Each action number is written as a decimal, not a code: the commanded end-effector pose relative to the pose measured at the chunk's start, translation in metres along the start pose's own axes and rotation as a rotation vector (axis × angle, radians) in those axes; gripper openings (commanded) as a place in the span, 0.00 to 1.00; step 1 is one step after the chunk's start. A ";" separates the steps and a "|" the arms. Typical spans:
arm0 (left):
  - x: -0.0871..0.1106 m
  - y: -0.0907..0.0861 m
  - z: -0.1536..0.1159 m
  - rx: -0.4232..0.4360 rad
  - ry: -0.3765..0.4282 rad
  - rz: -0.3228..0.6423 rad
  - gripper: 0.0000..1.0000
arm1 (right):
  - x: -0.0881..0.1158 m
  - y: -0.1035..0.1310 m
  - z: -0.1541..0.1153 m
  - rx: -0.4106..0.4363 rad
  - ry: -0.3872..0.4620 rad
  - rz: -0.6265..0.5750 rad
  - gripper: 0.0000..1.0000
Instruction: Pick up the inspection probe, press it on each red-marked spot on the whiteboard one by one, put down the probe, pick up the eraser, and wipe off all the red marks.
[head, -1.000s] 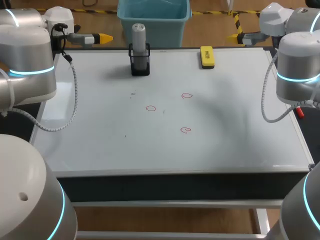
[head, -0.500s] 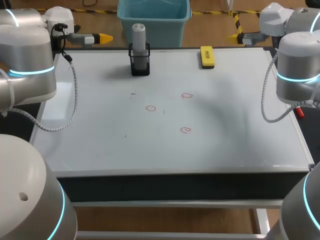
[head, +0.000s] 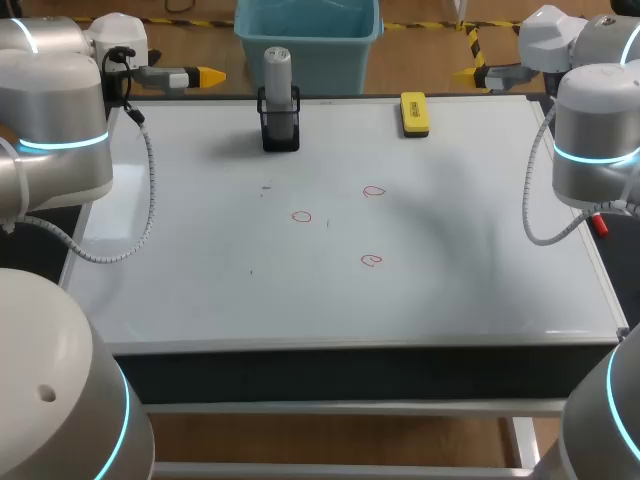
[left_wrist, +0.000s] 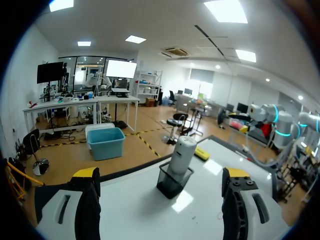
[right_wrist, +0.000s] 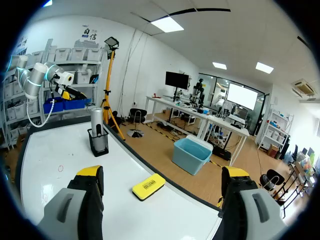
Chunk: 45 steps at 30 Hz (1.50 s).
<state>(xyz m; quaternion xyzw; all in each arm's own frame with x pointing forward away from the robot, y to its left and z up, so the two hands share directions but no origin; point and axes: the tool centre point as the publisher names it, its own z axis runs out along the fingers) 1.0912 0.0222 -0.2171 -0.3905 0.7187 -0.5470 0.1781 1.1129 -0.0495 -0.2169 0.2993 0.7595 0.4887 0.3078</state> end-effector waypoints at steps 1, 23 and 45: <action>0.000 0.000 0.000 0.001 0.001 -0.001 1.00 | 0.000 0.000 0.000 0.001 0.001 0.000 1.00; 0.000 0.000 0.000 0.001 0.001 -0.001 1.00 | 0.000 0.000 0.000 0.001 0.001 0.000 1.00; 0.013 0.001 0.012 -0.006 0.028 0.063 1.00 | 0.000 0.000 0.000 0.001 0.001 0.000 1.00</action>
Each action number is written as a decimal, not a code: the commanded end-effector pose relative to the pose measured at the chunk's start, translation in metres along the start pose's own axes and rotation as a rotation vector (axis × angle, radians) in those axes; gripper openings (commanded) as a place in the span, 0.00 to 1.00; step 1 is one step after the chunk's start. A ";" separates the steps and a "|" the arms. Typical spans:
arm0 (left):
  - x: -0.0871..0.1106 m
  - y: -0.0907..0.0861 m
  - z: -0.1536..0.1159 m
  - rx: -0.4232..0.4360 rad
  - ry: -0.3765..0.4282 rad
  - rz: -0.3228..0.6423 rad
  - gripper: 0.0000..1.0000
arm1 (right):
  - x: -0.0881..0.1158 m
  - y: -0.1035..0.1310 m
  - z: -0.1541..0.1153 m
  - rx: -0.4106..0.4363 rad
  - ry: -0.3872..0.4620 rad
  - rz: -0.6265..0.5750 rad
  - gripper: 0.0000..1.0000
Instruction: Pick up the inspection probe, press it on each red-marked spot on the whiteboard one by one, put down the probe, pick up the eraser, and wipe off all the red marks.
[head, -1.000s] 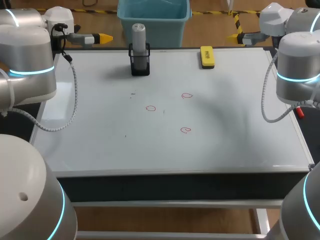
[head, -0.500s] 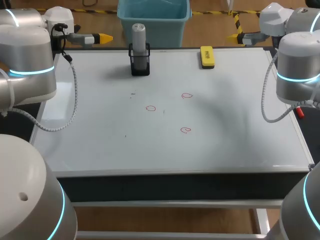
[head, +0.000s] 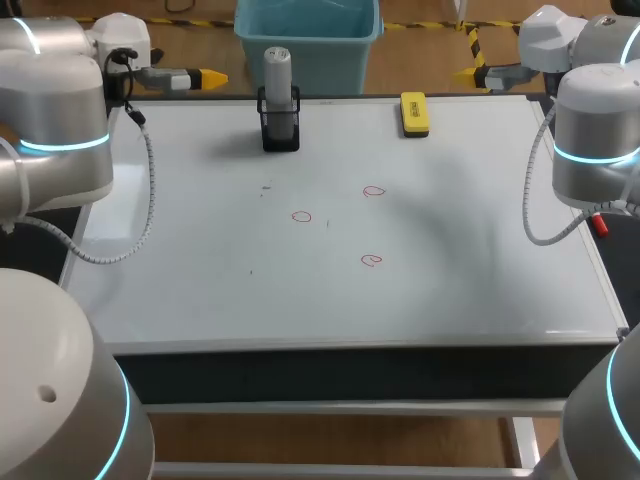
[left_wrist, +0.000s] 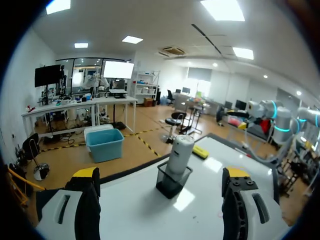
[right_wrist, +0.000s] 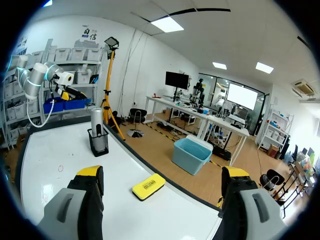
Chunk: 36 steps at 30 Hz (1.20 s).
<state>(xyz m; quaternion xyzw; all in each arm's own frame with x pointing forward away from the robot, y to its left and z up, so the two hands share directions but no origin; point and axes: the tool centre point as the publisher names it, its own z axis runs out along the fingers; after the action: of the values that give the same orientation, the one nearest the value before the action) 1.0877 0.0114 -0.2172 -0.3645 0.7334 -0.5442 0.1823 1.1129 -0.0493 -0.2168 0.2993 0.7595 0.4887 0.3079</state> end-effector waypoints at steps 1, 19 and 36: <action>0.005 0.001 0.008 0.006 0.007 0.014 1.00 | -0.001 0.000 0.000 0.001 0.001 0.000 1.00; 0.025 0.009 0.049 0.193 0.419 0.235 1.00 | -0.001 0.000 0.000 0.001 0.001 0.000 1.00; 0.036 0.008 0.110 0.283 0.623 0.284 1.00 | -0.001 0.000 0.000 0.001 0.001 0.000 1.00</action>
<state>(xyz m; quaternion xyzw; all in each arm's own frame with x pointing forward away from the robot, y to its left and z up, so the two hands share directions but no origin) 1.1203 -0.0810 -0.2477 -0.0840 0.7213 -0.6790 0.1078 1.1128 -0.0494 -0.2168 0.2994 0.7595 0.4887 0.3079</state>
